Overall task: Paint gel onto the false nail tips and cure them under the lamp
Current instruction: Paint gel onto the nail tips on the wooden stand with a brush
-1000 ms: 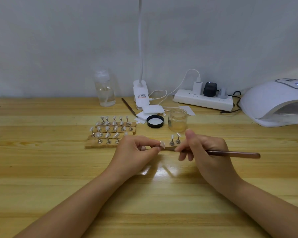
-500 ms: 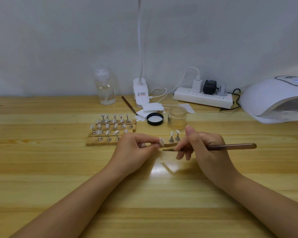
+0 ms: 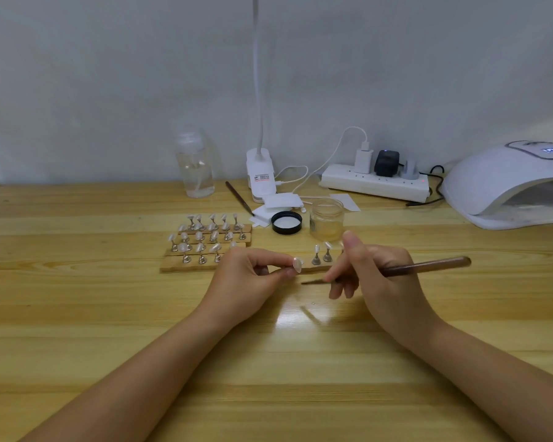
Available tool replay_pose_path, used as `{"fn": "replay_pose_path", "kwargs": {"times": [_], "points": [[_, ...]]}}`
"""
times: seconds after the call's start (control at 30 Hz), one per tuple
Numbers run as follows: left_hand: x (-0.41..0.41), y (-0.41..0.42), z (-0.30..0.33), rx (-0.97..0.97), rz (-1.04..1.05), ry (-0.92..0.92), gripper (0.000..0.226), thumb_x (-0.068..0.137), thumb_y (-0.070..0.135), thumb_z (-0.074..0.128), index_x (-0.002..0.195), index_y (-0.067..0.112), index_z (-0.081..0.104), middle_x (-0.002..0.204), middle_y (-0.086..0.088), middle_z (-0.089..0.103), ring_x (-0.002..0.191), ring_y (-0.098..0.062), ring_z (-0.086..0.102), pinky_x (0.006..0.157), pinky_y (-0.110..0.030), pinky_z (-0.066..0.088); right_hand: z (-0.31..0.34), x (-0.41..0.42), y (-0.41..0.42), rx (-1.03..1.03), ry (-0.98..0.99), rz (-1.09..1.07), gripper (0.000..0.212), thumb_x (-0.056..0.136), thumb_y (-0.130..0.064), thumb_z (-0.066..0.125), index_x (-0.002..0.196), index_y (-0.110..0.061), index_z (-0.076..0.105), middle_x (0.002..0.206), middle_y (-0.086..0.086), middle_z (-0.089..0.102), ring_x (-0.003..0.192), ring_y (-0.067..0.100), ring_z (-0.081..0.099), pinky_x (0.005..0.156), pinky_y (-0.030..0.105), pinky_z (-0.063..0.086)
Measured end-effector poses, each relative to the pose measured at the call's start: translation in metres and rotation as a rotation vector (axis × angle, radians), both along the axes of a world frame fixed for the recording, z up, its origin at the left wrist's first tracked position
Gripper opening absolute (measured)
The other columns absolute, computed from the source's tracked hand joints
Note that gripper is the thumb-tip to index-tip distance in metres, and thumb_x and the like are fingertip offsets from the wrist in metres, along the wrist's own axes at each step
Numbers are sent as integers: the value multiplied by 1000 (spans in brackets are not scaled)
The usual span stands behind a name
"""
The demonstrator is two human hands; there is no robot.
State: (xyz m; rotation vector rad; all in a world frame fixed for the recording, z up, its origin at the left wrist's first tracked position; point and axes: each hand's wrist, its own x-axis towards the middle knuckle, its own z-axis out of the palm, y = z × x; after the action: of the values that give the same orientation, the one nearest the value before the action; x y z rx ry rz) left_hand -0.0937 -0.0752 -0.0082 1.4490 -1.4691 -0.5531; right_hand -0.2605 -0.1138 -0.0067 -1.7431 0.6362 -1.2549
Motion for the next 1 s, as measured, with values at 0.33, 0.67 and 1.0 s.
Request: {"fn": "replay_pose_path", "kwargs": {"times": [0.33, 0.67, 1.0], "points": [[2, -2, -2, -11, -32, -9, 24, 74, 13, 74, 68, 36, 71, 48, -2, 38, 46, -7, 26, 46, -11, 21, -1, -1, -1, -17, -23, -34, 41, 91, -39, 50, 67, -12, 69, 57, 8, 66, 51, 7, 58, 53, 14, 45], [3, -3, -1, 23, -50, 41, 23, 71, 14, 76, 68, 37, 71, 57, -27, 49, 52, -17, 29, 55, -20, 28, -3, 2, -1, -11, 26, -13, 42, 86, -40, 49, 59, -15, 69, 53, 8, 64, 44, 8, 55, 50, 12, 42], [0, -1, 1, 18, -23, 148, 30, 68, 16, 77, 60, 44, 70, 77, 2, 71, 71, -18, 47, 64, -18, 39, -2, -2, 4, -28, -21, -63, 45, 82, -47, 44, 60, -16, 68, 55, 6, 66, 46, 6, 56, 50, 14, 44]]}}
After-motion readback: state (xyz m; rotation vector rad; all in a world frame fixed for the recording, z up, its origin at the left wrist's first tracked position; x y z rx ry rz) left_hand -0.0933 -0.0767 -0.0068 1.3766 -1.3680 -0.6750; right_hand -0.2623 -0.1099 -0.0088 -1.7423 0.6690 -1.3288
